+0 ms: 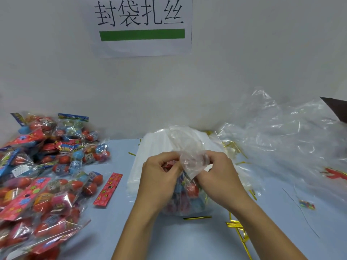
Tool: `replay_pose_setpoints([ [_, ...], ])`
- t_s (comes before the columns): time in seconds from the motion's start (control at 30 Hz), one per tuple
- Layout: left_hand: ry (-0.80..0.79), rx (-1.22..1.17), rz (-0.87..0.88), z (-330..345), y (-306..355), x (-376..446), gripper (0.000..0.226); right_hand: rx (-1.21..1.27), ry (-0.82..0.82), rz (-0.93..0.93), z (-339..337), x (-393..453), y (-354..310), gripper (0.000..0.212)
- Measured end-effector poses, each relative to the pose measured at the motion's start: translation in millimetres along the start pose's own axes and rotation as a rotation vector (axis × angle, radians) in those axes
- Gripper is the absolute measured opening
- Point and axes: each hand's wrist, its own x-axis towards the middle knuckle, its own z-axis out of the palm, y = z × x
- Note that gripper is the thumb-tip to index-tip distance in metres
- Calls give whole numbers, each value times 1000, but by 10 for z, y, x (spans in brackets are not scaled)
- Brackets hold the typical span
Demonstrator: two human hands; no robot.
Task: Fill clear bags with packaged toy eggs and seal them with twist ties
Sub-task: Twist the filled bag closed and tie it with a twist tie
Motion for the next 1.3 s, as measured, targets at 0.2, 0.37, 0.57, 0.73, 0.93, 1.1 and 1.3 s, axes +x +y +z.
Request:
replay_pose_setpoints([
  [0.2, -3, 49, 16, -40, -12, 12, 11, 65, -14, -39, 63, -7, -18, 18],
  [0.37, 39, 79, 5, -42, -31, 20, 20, 184, -71, 56, 52, -5, -30, 17],
  [0.57, 84, 74, 8, -30, -47, 19, 35, 223, -58, 87, 49, -5, -26, 15],
  [0.73, 115, 42, -26, -30, -36, 24, 21, 204, -10, 101, 88, 10, 2, 16],
  [0.93, 71, -27, -57, -39, -15, 8, 19, 184, 29, 91, 82, 14, 9, 17],
  [1.1, 93, -43, -55, -18, -38, 23, 16, 238, -27, 69, 62, 8, -4, 14],
  [1.3, 95, -99, -102, -40, -68, 42, 24, 419, -167, 133, -52, 35, -17, 29],
])
